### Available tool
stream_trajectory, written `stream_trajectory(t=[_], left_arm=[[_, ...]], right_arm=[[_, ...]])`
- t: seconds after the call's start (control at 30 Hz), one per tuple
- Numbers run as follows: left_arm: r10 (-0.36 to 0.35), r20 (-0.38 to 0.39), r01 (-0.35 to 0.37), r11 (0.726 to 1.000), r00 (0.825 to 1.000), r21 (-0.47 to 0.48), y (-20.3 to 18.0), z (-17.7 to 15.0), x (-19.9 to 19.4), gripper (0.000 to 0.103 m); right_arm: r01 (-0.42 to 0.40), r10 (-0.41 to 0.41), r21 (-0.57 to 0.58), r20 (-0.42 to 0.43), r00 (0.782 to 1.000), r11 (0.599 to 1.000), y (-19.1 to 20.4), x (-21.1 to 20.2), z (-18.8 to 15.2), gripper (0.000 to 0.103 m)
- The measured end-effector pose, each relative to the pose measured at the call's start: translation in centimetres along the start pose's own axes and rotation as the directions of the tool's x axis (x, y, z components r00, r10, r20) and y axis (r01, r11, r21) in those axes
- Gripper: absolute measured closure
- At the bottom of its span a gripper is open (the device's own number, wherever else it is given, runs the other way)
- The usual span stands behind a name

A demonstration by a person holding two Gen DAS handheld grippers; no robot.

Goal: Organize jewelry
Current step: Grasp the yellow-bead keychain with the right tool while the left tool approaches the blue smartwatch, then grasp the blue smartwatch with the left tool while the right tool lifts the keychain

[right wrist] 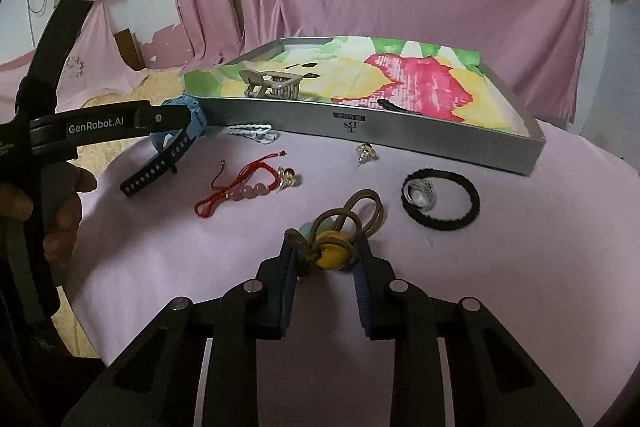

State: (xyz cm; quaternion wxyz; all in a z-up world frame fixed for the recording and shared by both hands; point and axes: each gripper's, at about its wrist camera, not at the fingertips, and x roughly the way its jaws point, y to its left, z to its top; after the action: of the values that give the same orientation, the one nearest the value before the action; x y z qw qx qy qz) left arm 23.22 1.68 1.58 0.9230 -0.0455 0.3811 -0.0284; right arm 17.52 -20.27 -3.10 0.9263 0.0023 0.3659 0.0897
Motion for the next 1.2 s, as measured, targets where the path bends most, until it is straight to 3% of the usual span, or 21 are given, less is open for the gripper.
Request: stream_trajectory(t=[0.13,0.4,0.47,0.57,0.9,1.2], left_arm=[[-0.005,-0.011,0.005,1.000,1.000,0.002,0.0,0.6,0.7,0.001],[-0.026,-0.059,0.027,1.000,0.998,0.010,-0.4,1.2,2.3,0.023],[-0.026,-0.071,0.027,1.000,0.997,0.014,-0.4,1.1,2.5,0.035],[-0.030,-0.089,0.031,0.999,0.996,0.009,-0.3,0.9,2.7,0.044],[-0.049,-0.079,0.050,0.999,0.996,0.005,-0.5,0.4,1.9,0.046],[-0.109,0.021,0.110,0.994,0.994,-0.013,-1.4,2.0,-1.4,0.046]], right_arm=[[-0.027,0.028,0.012,-0.019,0.999,1.000,-0.1,0.7,0.8,0.080],[-0.056,0.057,0.021,-0.036,0.998,0.998,-0.2,1.3,1.5,0.081],[-0.053,0.054,0.018,-0.034,0.998,0.998,-0.2,1.5,1.7,0.081],[-0.058,0.059,0.018,-0.034,0.998,0.998,-0.1,1.6,1.9,0.081],[-0.085,0.085,0.024,0.011,0.996,0.996,-0.3,1.2,2.0,0.081],[-0.078,0.077,0.008,0.122,0.990,0.997,-1.2,-0.5,3.9,0.081]])
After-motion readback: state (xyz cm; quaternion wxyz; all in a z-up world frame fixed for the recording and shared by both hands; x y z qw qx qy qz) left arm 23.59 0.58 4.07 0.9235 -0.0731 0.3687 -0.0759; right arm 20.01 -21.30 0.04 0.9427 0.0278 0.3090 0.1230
